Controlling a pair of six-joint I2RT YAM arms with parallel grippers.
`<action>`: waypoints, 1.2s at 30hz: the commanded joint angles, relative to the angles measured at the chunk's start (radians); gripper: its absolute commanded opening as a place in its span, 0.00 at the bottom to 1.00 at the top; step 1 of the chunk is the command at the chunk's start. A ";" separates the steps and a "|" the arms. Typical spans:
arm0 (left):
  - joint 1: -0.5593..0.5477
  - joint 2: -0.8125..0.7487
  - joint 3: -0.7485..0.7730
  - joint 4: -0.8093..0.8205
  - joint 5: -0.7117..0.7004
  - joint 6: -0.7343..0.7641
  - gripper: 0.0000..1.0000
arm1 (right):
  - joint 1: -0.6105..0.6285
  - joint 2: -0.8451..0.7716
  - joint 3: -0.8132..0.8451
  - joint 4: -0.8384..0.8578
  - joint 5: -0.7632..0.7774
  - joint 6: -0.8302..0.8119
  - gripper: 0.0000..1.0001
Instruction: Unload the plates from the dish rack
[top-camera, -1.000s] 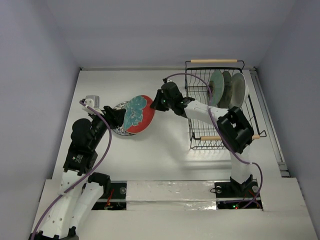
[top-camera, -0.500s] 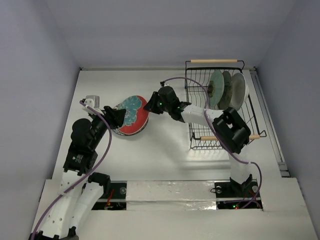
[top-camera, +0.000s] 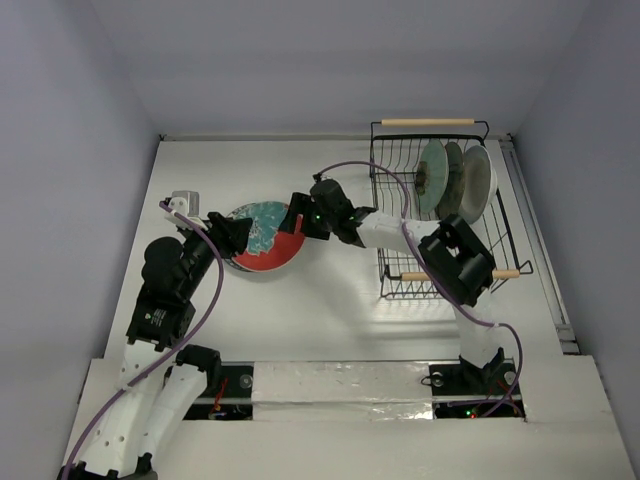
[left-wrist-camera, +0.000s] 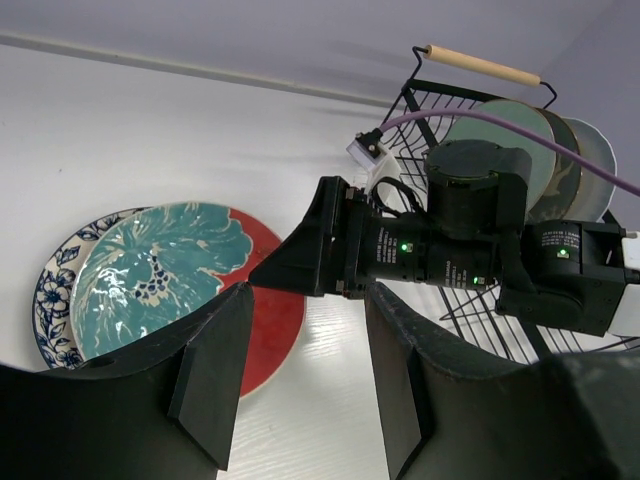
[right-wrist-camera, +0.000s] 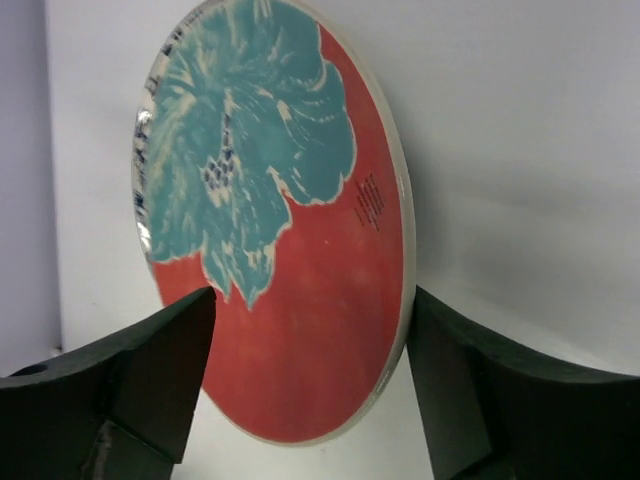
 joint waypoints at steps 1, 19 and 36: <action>0.004 -0.007 0.023 0.042 0.012 0.006 0.45 | 0.012 -0.040 0.061 -0.042 0.033 -0.077 0.84; 0.004 -0.010 0.023 0.040 0.014 0.007 0.45 | 0.012 -0.374 0.095 -0.232 0.334 -0.344 0.14; 0.004 -0.012 0.020 0.044 0.015 0.003 0.45 | -0.433 -0.715 -0.049 -0.488 0.618 -0.565 0.40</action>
